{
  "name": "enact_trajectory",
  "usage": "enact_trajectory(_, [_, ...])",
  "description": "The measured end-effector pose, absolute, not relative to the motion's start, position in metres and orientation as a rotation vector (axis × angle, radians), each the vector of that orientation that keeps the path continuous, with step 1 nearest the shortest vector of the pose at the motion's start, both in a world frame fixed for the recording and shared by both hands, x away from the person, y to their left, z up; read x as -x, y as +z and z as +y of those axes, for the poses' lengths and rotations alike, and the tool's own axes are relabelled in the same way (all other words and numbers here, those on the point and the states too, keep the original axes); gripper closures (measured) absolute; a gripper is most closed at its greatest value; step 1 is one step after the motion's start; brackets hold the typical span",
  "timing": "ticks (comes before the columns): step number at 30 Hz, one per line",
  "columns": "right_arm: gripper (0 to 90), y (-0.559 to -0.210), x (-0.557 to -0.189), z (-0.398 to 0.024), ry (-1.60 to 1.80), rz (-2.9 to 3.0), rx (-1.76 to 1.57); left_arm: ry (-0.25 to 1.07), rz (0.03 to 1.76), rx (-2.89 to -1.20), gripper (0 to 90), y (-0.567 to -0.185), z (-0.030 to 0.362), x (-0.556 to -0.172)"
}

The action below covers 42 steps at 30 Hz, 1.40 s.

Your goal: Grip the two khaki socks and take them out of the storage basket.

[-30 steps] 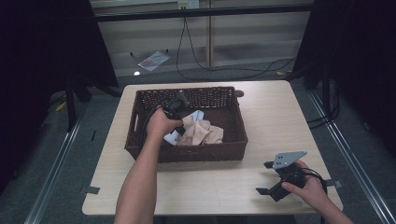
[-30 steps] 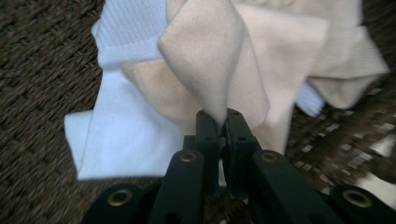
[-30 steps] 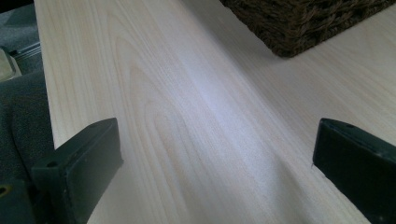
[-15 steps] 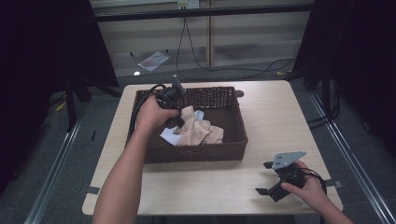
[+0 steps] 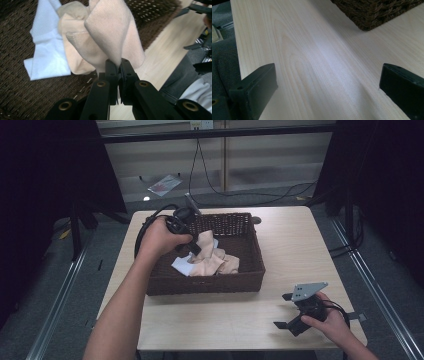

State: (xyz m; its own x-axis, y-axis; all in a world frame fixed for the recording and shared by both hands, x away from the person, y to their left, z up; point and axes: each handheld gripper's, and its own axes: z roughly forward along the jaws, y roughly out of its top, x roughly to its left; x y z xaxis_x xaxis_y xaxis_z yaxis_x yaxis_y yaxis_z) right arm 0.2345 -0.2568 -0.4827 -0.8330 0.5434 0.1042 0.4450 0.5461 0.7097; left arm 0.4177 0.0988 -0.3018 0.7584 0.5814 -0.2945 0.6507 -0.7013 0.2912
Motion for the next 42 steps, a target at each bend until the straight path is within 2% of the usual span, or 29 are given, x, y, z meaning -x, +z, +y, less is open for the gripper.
enact_trajectory(15, [0.8, -0.483, -0.234, -0.257, 1.162, 2.646, -0.84, -0.269, 0.776, -2.615, 86.6, -0.293, 0.092, -0.387])
enact_trajectory(42, [0.8, -0.482, -0.233, -0.257, 1.16, 2.648, -0.846, -0.332, 0.594, -2.677, 85.5, -0.327, 0.068, -0.35])
